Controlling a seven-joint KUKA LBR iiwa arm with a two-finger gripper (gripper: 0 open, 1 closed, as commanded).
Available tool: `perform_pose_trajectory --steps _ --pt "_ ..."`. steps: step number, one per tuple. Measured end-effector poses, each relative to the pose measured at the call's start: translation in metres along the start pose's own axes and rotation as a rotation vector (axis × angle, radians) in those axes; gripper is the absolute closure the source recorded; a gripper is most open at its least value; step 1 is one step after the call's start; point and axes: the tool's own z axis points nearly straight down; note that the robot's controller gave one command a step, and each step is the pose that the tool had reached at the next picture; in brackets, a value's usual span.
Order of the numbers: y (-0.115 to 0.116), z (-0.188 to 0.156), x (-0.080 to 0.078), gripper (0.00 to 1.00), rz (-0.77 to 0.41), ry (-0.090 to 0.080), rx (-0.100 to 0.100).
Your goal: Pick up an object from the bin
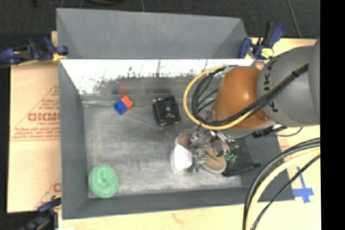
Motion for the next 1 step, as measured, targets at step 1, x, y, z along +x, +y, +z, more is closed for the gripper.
perform_pose_trajectory --steps 1 --pt "-0.0030 -0.0308 0.0048 1.00 0.003 0.009 0.000"
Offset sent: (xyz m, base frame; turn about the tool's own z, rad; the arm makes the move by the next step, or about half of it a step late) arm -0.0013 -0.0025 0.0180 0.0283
